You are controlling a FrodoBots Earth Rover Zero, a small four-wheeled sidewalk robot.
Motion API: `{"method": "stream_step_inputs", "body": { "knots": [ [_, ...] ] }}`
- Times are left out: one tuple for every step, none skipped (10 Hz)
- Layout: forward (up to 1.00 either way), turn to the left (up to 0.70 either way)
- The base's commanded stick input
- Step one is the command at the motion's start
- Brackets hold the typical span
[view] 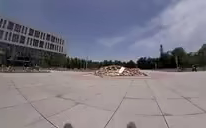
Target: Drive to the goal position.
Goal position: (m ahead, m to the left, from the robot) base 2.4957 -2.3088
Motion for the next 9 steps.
{"method": "stream_step_inputs", "body": {
  "knots": [
    [0.45,0.00],
    [0.45,0.00],
    [0.45,0.00],
    [0.45,0.00],
    [0.45,0.00],
    [0.45,0.00],
    [0.45,0.00],
    [0.45,0.00],
    [0.45,0.00]
  ]
}}
